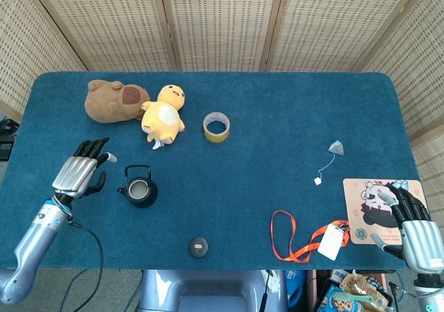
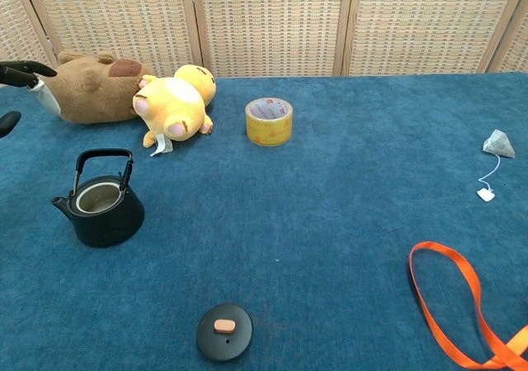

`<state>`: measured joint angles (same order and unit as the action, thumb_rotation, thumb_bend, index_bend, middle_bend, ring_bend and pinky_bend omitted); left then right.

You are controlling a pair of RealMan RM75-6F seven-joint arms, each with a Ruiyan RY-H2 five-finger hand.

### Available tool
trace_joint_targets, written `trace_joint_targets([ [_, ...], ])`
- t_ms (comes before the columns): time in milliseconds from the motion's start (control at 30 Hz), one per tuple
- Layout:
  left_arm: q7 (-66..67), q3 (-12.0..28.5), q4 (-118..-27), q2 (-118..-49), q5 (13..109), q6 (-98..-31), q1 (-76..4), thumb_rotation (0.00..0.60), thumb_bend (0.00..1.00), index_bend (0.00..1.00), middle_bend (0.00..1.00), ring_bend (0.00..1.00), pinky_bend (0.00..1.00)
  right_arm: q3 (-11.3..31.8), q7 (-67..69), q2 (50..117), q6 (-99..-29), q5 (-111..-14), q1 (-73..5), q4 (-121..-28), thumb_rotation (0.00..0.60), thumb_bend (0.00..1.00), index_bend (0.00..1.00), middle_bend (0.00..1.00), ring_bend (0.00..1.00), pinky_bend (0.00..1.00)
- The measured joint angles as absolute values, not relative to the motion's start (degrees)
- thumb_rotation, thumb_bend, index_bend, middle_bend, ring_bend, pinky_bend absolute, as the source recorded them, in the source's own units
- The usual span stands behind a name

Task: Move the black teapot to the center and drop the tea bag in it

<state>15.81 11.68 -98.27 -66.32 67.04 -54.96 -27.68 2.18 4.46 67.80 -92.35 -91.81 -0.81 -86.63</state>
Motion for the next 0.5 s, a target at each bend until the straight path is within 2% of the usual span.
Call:
trace_joint_targets([
  [500,18.96,11.09,-93.06,-70.58,58.49,-49.35,-34.17,0.6,0.84,0.3,0.0,0.0,0.0,2.08,5.0,67.89,-92.13,-91.29,-0.44,-86.21,0.6,0.15,0.22,0.17,0.13,0.21],
])
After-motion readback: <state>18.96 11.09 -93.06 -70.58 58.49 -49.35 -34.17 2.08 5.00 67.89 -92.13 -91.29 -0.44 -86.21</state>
